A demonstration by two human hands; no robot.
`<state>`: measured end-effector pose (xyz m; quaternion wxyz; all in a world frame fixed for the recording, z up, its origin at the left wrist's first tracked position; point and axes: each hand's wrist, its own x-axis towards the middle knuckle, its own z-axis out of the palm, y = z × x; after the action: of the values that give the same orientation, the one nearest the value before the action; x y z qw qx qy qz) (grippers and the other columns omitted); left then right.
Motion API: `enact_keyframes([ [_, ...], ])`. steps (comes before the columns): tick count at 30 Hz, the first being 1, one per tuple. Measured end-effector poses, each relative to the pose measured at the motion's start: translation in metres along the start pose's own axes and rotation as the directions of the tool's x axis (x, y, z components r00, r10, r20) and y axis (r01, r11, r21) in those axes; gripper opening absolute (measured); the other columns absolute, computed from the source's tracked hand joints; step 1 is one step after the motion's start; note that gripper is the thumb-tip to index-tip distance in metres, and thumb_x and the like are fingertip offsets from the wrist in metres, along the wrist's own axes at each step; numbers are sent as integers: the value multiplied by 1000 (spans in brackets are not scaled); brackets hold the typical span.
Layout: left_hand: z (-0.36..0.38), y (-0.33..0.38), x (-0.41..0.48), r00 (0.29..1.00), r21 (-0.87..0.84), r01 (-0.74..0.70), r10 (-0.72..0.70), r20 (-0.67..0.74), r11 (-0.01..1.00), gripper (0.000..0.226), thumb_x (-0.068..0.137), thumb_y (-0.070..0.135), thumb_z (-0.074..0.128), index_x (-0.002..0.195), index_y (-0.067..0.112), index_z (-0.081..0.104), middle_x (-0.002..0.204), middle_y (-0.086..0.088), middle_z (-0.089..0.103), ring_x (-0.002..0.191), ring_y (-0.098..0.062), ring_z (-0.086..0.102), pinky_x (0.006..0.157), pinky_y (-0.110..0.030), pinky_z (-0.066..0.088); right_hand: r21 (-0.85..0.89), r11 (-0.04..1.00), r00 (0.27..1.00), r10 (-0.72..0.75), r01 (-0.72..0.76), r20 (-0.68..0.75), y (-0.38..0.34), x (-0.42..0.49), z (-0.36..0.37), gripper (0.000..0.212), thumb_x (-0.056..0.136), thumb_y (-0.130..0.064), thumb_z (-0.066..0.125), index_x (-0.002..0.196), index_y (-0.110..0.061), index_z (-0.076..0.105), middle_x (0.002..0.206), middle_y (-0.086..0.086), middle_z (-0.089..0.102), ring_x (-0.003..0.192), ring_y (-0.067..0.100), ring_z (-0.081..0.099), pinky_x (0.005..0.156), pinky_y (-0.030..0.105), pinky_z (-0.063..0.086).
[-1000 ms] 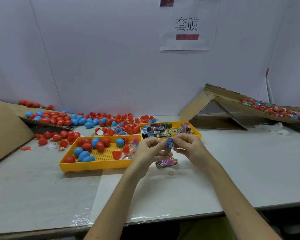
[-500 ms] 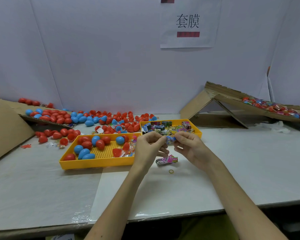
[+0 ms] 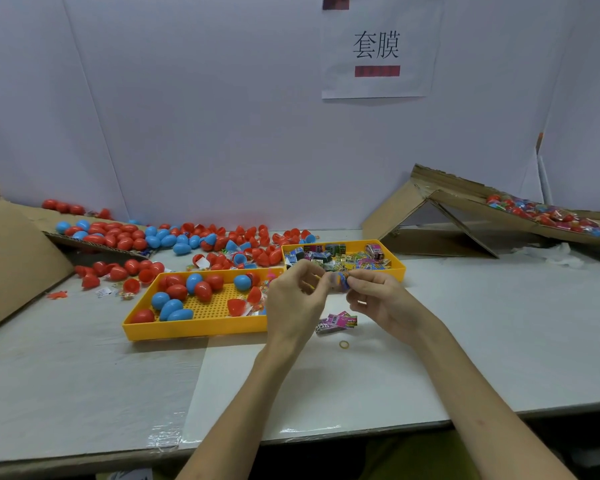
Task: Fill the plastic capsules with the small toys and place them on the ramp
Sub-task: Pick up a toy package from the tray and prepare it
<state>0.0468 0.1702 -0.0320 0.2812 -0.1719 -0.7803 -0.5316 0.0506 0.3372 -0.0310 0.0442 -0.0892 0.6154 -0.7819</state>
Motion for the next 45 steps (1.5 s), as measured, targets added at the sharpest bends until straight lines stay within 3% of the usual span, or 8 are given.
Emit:
enact_keyframes([
  [4, -33, -6, 17, 982, -82, 137, -146, -122, 987, 7, 98, 15, 61, 92, 19, 64, 86, 3, 69, 77, -8, 63, 61, -11, 48, 2, 1000, 1000, 7, -7, 22, 0, 0, -1, 7, 79, -18, 71, 82, -16, 76, 88, 7, 69, 73, 17, 66, 62, 23, 48],
  [9, -114, -49, 64, 969, 592, 186, -244, 19, 784, 34, 93, -2, 54, 114, 18, 71, 129, -7, 64, 90, -24, 64, 64, -30, 46, 97, 995, 999, 31, -28, -29, 0, 2, -1, 17, 77, -18, 72, 91, -19, 81, 81, 4, 68, 61, 15, 63, 60, 24, 51],
  [21, -128, -79, 68, 941, 848, -7, -283, 184, 529, 25, 92, 38, 69, 111, 21, 68, 111, -3, 67, 91, -15, 54, 73, -30, 47, 237, 971, 998, 25, -9, -64, -3, 3, -5, 28, 78, -21, 67, 105, -13, 73, 88, 8, 73, 56, 15, 59, 57, 24, 51],
  [24, -118, -69, 61, 961, 659, 137, -259, 91, 740, 21, 94, 31, 68, 108, 16, 65, 105, -5, 69, 84, -13, 61, 69, -26, 51, 220, 975, 998, 17, -4, -55, -3, 4, -7, 27, 81, -24, 65, 105, -15, 72, 87, 6, 74, 59, 15, 61, 60, 25, 49],
  [27, -100, -46, 57, 950, 93, 293, -301, 82, 952, 13, 94, 28, 66, 101, 16, 65, 99, -6, 71, 78, -14, 68, 59, -21, 52, 192, 981, 1000, -6, 11, -27, -2, 3, -7, 17, 83, -24, 67, 94, -22, 80, 85, 3, 73, 62, 15, 63, 62, 25, 48],
  [31, -63, -9, 41, 857, -505, 511, -370, 358, 696, 17, 95, 20, 61, 107, 12, 68, 99, -9, 73, 81, -18, 74, 67, -21, 58, 161, 987, 1000, -10, 12, -14, -1, 3, -6, 15, 81, -26, 71, 93, -27, 80, 86, 3, 72, 65, 17, 63, 61, 26, 48],
  [37, -20, 2, 13, 849, -630, 528, -348, 397, 569, 32, 78, 24, 70, 109, 19, 71, 95, 2, 78, 89, -11, 74, 68, -19, 56, 153, 988, 1000, -16, 15, 1, 2, 7, -8, 25, 83, -26, 66, 105, -20, 77, 95, 9, 73, 66, 18, 64, 60, 26, 49],
  [45, -19, -5, 7, 872, -539, 487, -353, 338, 688, 21, 76, 37, 72, 96, 32, 73, 97, 4, 76, 91, -15, 74, 69, -20, 57, 68, 997, 997, -17, 22, -76, 3, 8, -9, 41, 73, -15, 71, 113, -11, 66, 79, 0, 71, 59, 12, 60, 62, 23, 52],
])
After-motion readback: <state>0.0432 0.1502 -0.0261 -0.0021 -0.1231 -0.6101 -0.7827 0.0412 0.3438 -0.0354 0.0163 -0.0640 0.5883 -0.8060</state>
